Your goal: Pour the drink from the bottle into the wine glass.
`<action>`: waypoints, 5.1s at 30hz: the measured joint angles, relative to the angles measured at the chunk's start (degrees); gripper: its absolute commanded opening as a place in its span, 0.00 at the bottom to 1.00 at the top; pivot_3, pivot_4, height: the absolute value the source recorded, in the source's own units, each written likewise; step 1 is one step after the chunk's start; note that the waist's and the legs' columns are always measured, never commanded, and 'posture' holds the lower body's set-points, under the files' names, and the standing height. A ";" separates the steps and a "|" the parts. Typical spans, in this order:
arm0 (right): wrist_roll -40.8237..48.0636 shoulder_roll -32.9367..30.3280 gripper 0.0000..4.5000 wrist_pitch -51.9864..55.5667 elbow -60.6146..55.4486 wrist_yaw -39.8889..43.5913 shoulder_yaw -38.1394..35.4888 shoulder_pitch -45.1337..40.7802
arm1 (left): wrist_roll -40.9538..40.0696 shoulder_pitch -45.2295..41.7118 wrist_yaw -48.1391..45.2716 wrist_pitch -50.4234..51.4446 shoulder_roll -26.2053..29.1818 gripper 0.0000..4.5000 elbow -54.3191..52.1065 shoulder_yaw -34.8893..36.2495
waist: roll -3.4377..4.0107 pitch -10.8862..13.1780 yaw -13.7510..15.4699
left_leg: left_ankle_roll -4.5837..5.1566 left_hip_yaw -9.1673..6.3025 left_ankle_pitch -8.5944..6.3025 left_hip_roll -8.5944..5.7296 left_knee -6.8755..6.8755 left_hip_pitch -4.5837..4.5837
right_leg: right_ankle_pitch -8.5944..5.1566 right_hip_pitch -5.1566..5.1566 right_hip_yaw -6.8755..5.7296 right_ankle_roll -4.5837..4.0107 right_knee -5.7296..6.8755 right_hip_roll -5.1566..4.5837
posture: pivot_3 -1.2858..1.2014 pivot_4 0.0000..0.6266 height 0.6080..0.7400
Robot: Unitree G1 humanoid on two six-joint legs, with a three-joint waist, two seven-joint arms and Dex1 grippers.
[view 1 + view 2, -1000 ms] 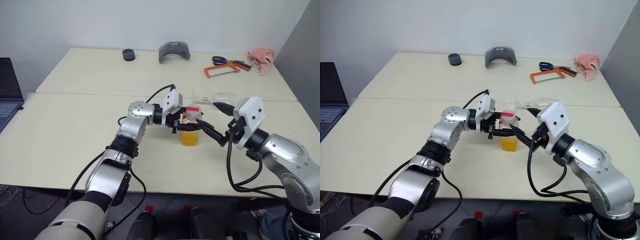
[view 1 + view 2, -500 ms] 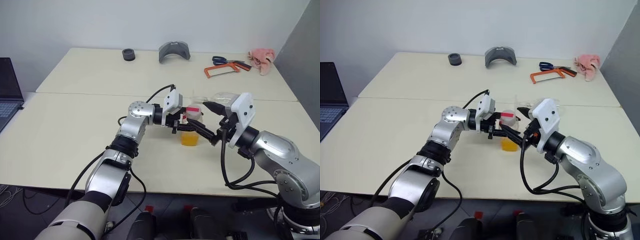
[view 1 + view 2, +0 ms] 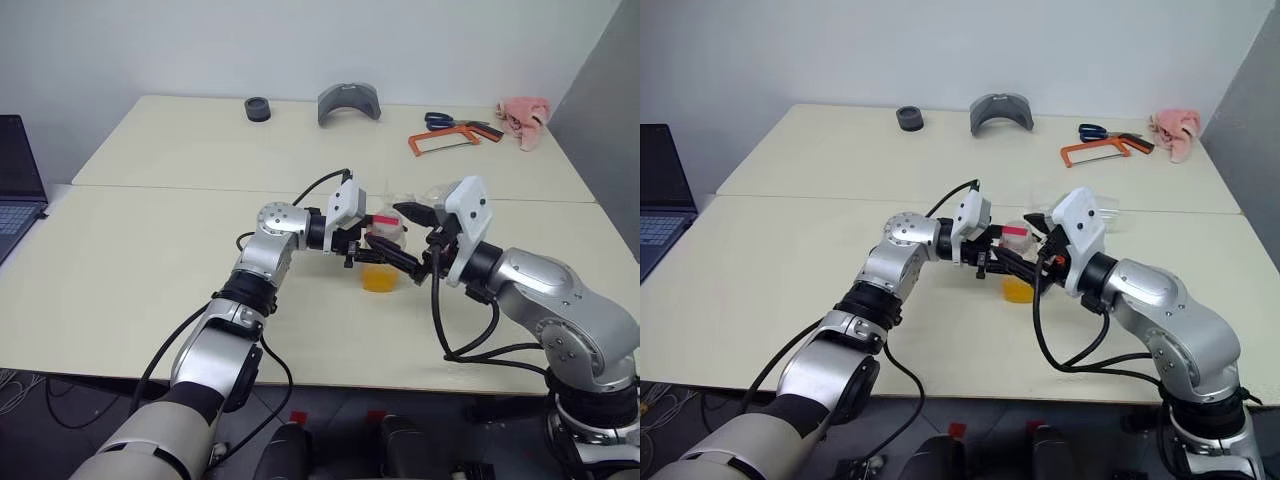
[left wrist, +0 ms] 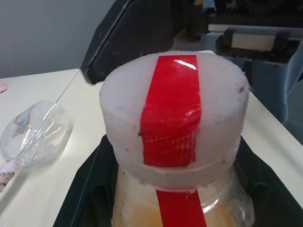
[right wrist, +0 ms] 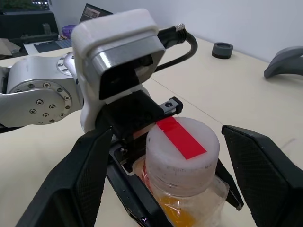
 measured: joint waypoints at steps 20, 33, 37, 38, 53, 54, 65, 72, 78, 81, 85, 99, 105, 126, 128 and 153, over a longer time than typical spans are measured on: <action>-10.93 -3.09 0.38 -13.27 0.60 4.21 6.66 1.08 | 0.04 0.65 0.11 0.00 0.08 0.48 -0.99 0.02 | 0.00 0.00 -0.02 | 0.00 0.01 0.00 0.00 0.00 0.00 | 0.00 0.00 0.00 0.00 -0.01 0.00 | 0.52 0.24 1.00; 1.45 1.77 0.38 -9.36 -4.23 -0.97 -11.82 14.74 | -0.01 1.81 1.23 0.51 0.18 0.48 -2.90 0.02 | 0.00 0.00 0.11 | 0.00 -0.02 0.00 -0.02 -0.02 -0.01 | 0.00 0.01 -0.01 0.00 -0.01 -0.03 | 0.52 0.24 1.00; -2.87 1.16 0.38 -12.21 -1.35 -2.58 -14.95 22.28 | -0.07 2.06 1.45 0.77 0.27 0.48 -3.15 0.10 | 0.02 -0.01 0.02 | 0.00 0.10 0.00 -0.02 -0.02 0.04 | 0.00 0.01 0.06 0.00 0.02 -0.01 | 0.52 0.24 1.00; -3.76 1.46 0.38 -13.81 -0.35 -2.54 -15.52 24.57 | -0.07 2.06 1.53 0.93 0.24 0.48 -3.17 0.11 | 0.02 -0.01 0.05 | 0.00 0.12 0.00 -0.03 -0.02 0.04 | 0.00 0.03 0.00 0.00 0.01 0.02 | 0.52 0.24 1.00; -10.33 3.90 1.00 -24.93 9.99 -0.61 -15.54 35.35 | -0.57 2.48 4.14 2.71 0.40 0.48 -3.30 1.20 | 0.11 -0.02 -0.04 | 0.00 0.30 0.00 -0.01 -0.03 0.09 | -0.01 0.04 0.12 0.01 0.04 0.05 | 0.52 0.24 1.00; -10.50 3.40 1.00 -25.05 9.99 -0.35 -15.55 35.66 | -0.66 2.62 4.54 2.94 0.52 0.48 -3.41 1.45 | 0.11 -0.02 -0.06 | 0.00 0.30 0.00 -0.01 -0.03 0.10 | -0.01 0.04 0.12 0.01 0.04 0.06 | 0.52 0.24 1.00; -7.13 -3.70 1.00 -19.43 -0.68 5.96 -7.51 26.62 | 1.72 0.38 26.37 3.86 6.82 0.48 0.20 10.51 | 0.14 0.02 -0.92 | 0.00 0.04 0.00 0.00 -0.02 0.11 | -0.01 0.02 0.03 0.01 0.04 0.18 | 0.52 0.24 1.00; -8.28 1.07 1.00 -12.35 2.36 4.25 5.24 7.06 | 6.31 -3.56 45.31 0.68 9.98 0.48 13.83 14.44 | 0.02 0.08 -0.77 | -0.03 -0.06 0.01 -0.01 0.02 0.00 | 0.00 -0.04 -0.05 0.01 0.04 -0.03 | 0.52 0.24 1.00; -13.59 8.85 1.00 -12.52 13.22 2.86 12.84 -6.56 | 8.44 -6.98 55.42 -0.21 12.97 0.48 21.10 15.98 | 0.00 0.09 -0.98 | -0.19 -0.06 0.10 -0.01 -0.01 -0.01 | 0.01 -0.13 -0.07 -0.01 0.08 -0.07 | 0.52 0.24 1.00; -15.81 11.93 1.00 -13.45 17.98 3.30 15.83 -10.86 | 8.52 -8.03 58.32 -0.18 13.68 0.48 23.43 16.97 | 0.00 0.10 -1.10 | -0.20 -0.05 0.11 -0.02 -0.02 -0.02 | 0.01 -0.16 -0.07 -0.01 0.09 -0.08 | 0.52 0.24 1.00; -17.89 14.05 1.00 -15.39 22.06 4.28 17.44 -13.57 | 8.19 -8.61 59.75 -0.15 13.80 0.48 24.99 18.08 | 0.00 0.09 -1.26 | -0.21 -0.05 0.11 -0.03 -0.02 -0.02 | 0.01 -0.16 -0.08 -0.01 0.10 -0.11 | 0.52 0.24 1.00; -20.89 17.02 1.00 -16.69 25.26 5.43 17.80 -14.30 | 7.68 -7.31 61.24 1.69 14.06 0.98 28.25 20.42 | 0.00 0.09 -1.40 | -0.22 -0.05 0.12 -0.02 -0.03 -0.03 | 0.01 -0.24 -0.10 -0.02 0.17 -0.10 | 0.52 0.24 1.00; -21.35 17.63 1.00 -16.69 25.40 5.52 17.79 -14.71 | 7.95 -7.00 60.14 1.36 14.16 1.00 28.75 20.24 | 0.00 0.09 -1.34 | -0.25 -0.06 0.14 -0.04 -0.02 -0.07 | 0.02 -0.26 -0.11 -0.02 0.17 -0.14 | 0.52 0.24 1.00; -22.00 11.31 1.00 -11.42 13.21 2.87 15.56 4.47 | 10.26 11.34 59.38 -6.18 13.25 1.00 17.46 17.44 | 0.00 0.08 -1.32 | -0.16 -0.02 0.08 0.02 -0.05 -0.06 | 0.02 -0.26 -0.07 -0.02 0.16 -0.17 | 0.52 0.24 1.00; -21.85 11.85 1.00 -10.16 11.53 1.68 14.91 6.42 | 9.88 14.36 58.24 -6.09 13.24 1.00 13.10 17.43 | -0.01 0.08 -1.29 | -0.16 -0.03 0.08 0.02 -0.05 -0.05 | 0.02 -0.25 -0.07 -0.02 0.16 -0.17 | 0.52 0.24 1.00; 6.92 36.56 1.00 -22.16 48.75 -32.23 -26.35 -10.22 | -0.44 32.82 32.65 4.91 16.76 1.00 -23.74 14.00 | 0.19 0.11 -1.51 | -0.04 0.17 0.02 0.07 -0.19 0.18 | 0.03 -0.11 0.05 -0.04 0.17 -0.05 | 0.52 0.24 1.00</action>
